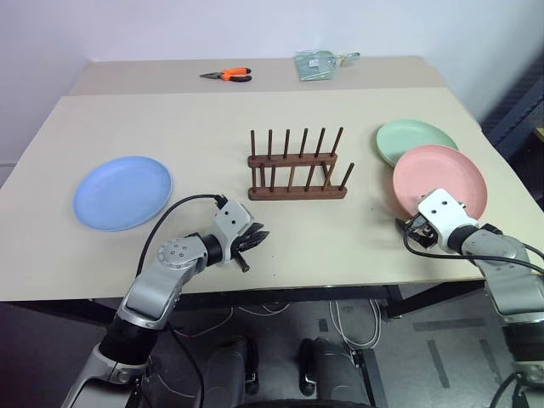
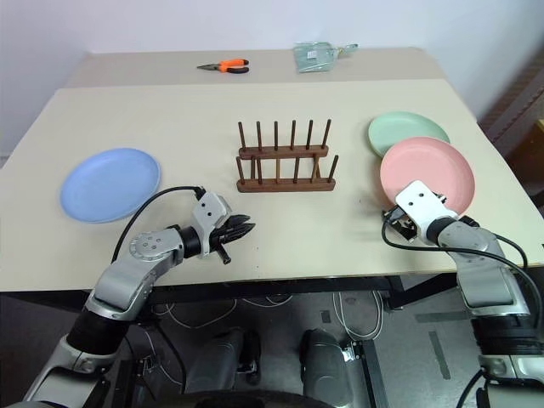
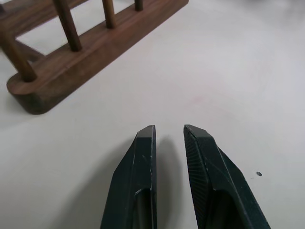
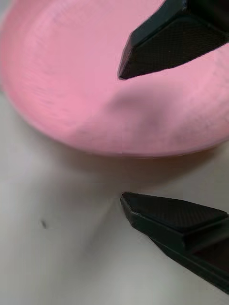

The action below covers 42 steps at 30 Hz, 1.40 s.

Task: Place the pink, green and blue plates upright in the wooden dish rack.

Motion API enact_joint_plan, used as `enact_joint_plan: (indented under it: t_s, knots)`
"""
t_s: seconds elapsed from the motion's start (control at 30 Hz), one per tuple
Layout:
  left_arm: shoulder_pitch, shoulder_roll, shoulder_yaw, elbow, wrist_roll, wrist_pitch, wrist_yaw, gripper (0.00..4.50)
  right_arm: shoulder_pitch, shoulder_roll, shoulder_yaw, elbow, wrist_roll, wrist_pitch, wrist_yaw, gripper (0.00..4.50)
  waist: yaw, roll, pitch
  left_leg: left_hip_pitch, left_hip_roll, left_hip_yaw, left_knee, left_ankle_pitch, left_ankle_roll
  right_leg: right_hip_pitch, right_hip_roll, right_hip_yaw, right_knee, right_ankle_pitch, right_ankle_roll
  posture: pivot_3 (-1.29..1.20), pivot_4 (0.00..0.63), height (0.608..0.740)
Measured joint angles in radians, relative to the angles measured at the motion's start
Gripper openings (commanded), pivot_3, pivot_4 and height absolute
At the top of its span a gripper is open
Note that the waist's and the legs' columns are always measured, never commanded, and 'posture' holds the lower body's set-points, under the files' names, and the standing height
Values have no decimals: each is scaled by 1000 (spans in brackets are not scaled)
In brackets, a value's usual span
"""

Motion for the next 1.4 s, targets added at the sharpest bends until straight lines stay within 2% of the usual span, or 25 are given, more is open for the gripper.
enact_joint_plan:
  t_s: [0.07,0.23,0.4,0.5,0.6,0.7,0.8,0.9,1.13,1.4]
  knots:
    - [-1,-3,-1,0,0,1,-1,928,-4,7,5,24,-3,-22,-6,2483,0,0,0,0,0,0,0,0,0,0,0,0,0,0,0,0,150,740]
    - [1,-15,0,-9,0,2,-1,928,0,9,9,41,-17,-45,-22,35,2,0,0,0,0,0,0,0,0,0,0,0,0,0,0,0,150,740]
    - [5,-25,3,-22,-12,6,-1,928,56,-11,-10,-33,-16,-56,-8,35,3,0,0,0,0,0,0,0,0,0,0,0,0,0,0,0,150,740]
    - [5,-27,15,-28,-26,15,-1,928,113,-74,-52,-151,43,-57,90,35,6,2,1,-1,0,0,0,0,1,0,0,0,0,0,1,0,150,740]
    - [4,-21,40,-29,-41,19,-2,928,78,-130,-170,-281,202,-3,199,35,-1,2,1,0,1,0,0,0,1,0,0,0,0,0,1,0,150,740]
    - [2,-13,46,-29,-43,18,-5,928,-105,-121,-275,-376,508,216,231,35,-4,2,2,0,1,-1,0,-1,2,-1,0,0,0,0,0,0,150,740]
    - [1,-9,50,-30,-58,19,-21,928,-308,-23,-315,-436,821,413,165,35,-1,0,1,-1,2,-2,0,-2,3,0,0,-1,-1,0,0,0,150,740]
    - [1,-3,53,-36,-80,21,-40,928,-442,114,-294,-388,1013,546,53,35,2,1,2,-2,0,-2,0,-1,2,-1,-3,-1,-1,0,0,0,150,740]
    - [25,10,58,-55,-87,21,-35,928,-546,231,-301,-203,1190,673,-153,35,20,1,1,-4,-2,-1,0,-2,3,-2,-4,-2,-1,0,0,0,150,740]
    - [48,8,59,-75,-88,22,-22,928,-549,250,-324,-90,1281,722,-260,35,19,1,1,-4,-2,0,0,-2,3,-2,-3,-2,-1,0,0,0,150,740]
